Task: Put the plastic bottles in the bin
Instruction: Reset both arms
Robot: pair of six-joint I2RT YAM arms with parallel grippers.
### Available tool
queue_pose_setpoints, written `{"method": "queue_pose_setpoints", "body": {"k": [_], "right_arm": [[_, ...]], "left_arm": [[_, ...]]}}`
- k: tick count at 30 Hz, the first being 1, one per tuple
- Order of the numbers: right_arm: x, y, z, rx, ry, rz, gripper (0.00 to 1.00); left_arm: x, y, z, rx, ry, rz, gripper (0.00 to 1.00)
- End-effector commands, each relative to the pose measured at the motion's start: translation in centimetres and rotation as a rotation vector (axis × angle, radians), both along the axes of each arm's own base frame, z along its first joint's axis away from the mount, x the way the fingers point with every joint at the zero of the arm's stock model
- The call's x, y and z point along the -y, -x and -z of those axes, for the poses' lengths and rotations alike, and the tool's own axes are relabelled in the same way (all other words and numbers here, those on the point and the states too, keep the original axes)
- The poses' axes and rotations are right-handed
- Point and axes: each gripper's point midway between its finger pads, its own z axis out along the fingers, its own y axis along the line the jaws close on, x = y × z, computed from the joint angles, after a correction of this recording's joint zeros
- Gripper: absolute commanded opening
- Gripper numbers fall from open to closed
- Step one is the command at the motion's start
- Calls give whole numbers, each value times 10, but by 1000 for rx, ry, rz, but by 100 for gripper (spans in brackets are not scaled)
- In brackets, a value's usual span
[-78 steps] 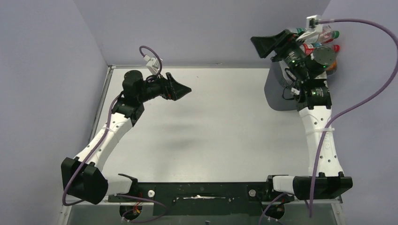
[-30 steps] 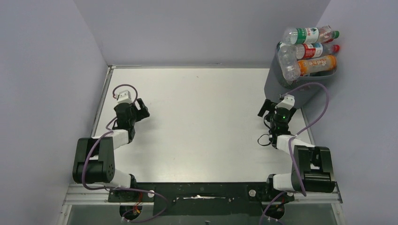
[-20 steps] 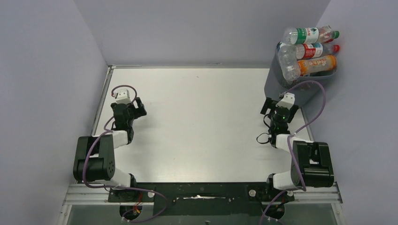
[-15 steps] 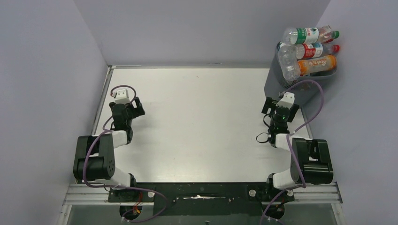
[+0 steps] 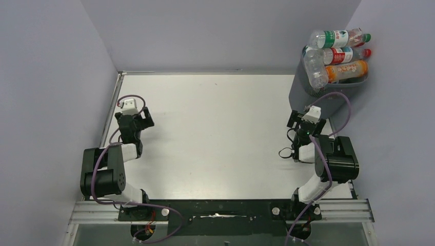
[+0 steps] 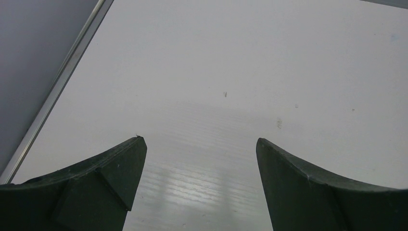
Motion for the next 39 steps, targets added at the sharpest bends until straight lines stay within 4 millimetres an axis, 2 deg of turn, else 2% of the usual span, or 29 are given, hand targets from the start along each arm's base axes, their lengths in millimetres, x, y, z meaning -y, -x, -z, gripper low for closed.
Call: {"method": "queue_pose_setpoints", "body": {"k": [1,5,8,16,26,32,33,35,38,39], "right_arm": [[4,-19,-46,169,9,5,98],[7,-2,-54,237,19,30,98],[-2,14,-71,323,40,-26,98],[-23,18,-93,317,26,-132,98],[-14,40,-73,203,24,-47,98],[-13,55,-44,178,32,-22,98],[-12,56,-45,200,43,-13,98],[-10,52,-42,205,50,-3,98],[-16,33,-22,108,37,-52,98],[-16,30,-24,116,54,-58,98]], "left_arm": [[-9,1,-33,127,-19,-34,86],[-14,11,-34,133,-14,-67,86],[-11,14,-34,134,-12,-58,86],[-7,14,-34,139,15,-43,85],[4,14,-30,135,52,9,86],[5,21,-30,117,47,8,85],[3,24,-29,113,45,-2,85],[2,28,-29,100,35,-23,86],[1,35,-29,110,31,-39,86],[0,37,-28,115,31,-44,86]]}}
